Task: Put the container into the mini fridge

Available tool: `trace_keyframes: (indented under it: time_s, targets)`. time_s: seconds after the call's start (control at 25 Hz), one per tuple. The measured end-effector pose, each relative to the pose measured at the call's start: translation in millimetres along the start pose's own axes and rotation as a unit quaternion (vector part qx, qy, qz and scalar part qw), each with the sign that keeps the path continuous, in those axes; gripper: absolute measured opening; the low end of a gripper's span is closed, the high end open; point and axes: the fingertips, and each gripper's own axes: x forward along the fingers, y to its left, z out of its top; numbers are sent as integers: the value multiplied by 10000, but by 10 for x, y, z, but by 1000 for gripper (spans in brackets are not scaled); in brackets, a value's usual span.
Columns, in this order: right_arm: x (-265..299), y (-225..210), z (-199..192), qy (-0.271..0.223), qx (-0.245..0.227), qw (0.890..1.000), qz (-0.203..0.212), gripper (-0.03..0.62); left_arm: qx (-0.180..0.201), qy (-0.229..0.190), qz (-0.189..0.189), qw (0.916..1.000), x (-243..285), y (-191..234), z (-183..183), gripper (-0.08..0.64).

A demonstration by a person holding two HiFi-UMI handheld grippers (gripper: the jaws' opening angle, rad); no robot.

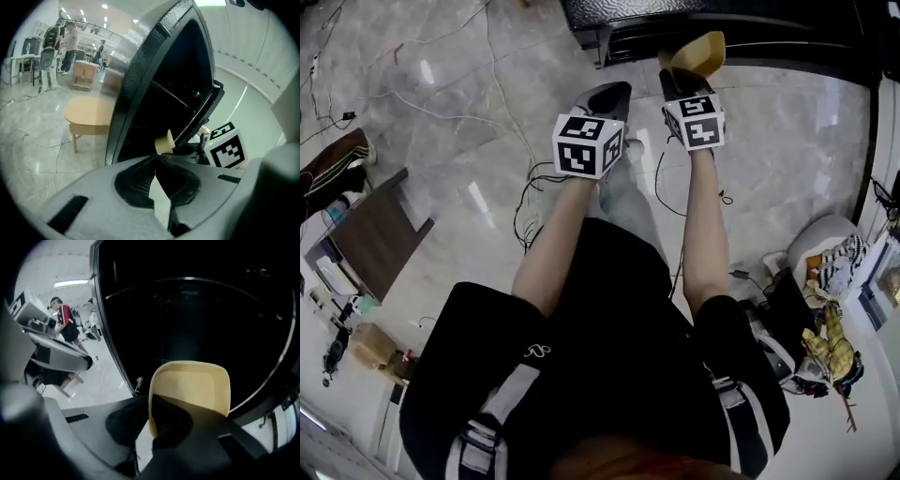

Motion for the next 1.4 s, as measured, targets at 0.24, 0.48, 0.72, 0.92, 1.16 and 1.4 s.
trace_keyframes:
  time_s: [0.24, 0.48, 0.72, 0.92, 1.16, 1.4]
  targets:
    - [569, -13, -149, 821, -1444, 9856, 316, 14, -105, -58, 175, 9998, -142, 223, -24, 6]
    - [934, -47, -262, 1343, -2598, 9559, 264, 14, -139, 26, 321, 9994, -251, 386, -92, 6]
    - [1136, -205, -135, 1380, -3311, 9334, -67, 17, -87, 69, 349, 9993, -282, 450, -88, 6]
    - [889, -256, 34, 896, -2505, 9624, -545, 109, -1, 89, 209, 9997, -256, 370, -18, 6]
    - [-29, -501, 23, -122, -128, 9877, -1556, 66, 478, 122, -423, 9979, -78, -195, 145, 6]
    - [-1264, -737, -141, -1712, 2878, 9114, -2390, 26, 1107, 68, -1019, 9886, 52, -820, 426, 6]
